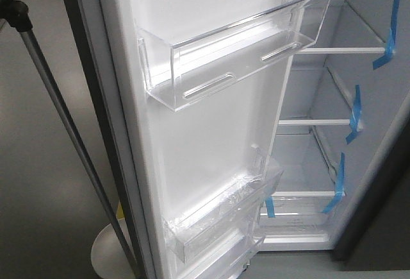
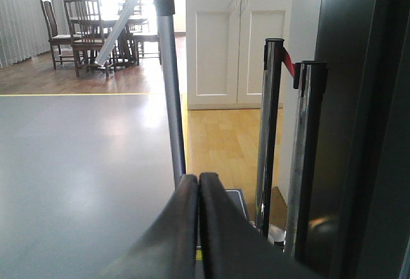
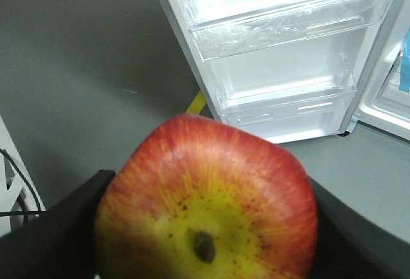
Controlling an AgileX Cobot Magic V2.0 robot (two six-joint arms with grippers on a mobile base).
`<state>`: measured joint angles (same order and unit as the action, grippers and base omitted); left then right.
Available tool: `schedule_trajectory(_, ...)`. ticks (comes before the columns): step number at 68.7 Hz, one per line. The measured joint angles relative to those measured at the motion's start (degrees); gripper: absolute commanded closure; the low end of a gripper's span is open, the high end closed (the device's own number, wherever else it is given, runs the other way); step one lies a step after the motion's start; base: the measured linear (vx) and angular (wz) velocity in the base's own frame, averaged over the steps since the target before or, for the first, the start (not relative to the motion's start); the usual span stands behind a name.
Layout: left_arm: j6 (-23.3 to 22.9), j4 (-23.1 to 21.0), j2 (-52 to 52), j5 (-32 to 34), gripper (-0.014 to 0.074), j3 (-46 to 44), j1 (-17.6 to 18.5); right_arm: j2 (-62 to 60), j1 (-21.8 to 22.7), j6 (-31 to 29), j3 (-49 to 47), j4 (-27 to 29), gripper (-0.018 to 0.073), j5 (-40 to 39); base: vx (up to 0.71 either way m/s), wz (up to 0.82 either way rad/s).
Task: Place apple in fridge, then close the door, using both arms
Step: 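Move the right gripper with the apple over the upper door shelf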
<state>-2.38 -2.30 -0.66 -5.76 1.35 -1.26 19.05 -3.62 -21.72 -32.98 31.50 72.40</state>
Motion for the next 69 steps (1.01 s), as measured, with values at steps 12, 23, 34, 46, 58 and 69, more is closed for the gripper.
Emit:
schedule_trajectory(12, 0.0, 0.0, 0.0, 0.0, 0.0603, 0.0, 0.0, 0.0, 0.0, 0.0, 0.0, 0.1, 0.0363, 0.0, 0.0, 0.0)
schedule_trajectory(23, 0.0, 0.0, 0.0, 0.0, 0.0603, 0.0, 0.0, 0.0, 0.0, 0.0, 0.0, 0.1, 0.0363, 0.0, 0.0, -0.01)
schedule_trajectory(34, 0.0, 0.0, 0.0, 0.0, 0.0603, 0.0, 0.0, 0.0, 0.0, 0.0, 0.0, 0.1, 0.0363, 0.0, 0.0, 0.0)
schedule_trajectory(46, 0.0, 0.0, 0.0, 0.0, 0.0603, 0.0, 0.0, 0.0, 0.0, 0.0, 0.0, 0.1, 0.0363, 0.0, 0.0, 0.0)
schedule_trajectory(58, 0.0, 0.0, 0.0, 0.0, 0.0603, 0.0, 0.0, 0.0, 0.0, 0.0, 0.0, 0.1, 0.0363, 0.0, 0.0, 0.0)
schedule_trajectory(69, 0.0, 0.0, 0.0, 0.0, 0.0603, 0.0, 0.0, 0.0, 0.0, 0.0, 0.0, 0.1, 0.0363, 0.0, 0.0, 0.0)
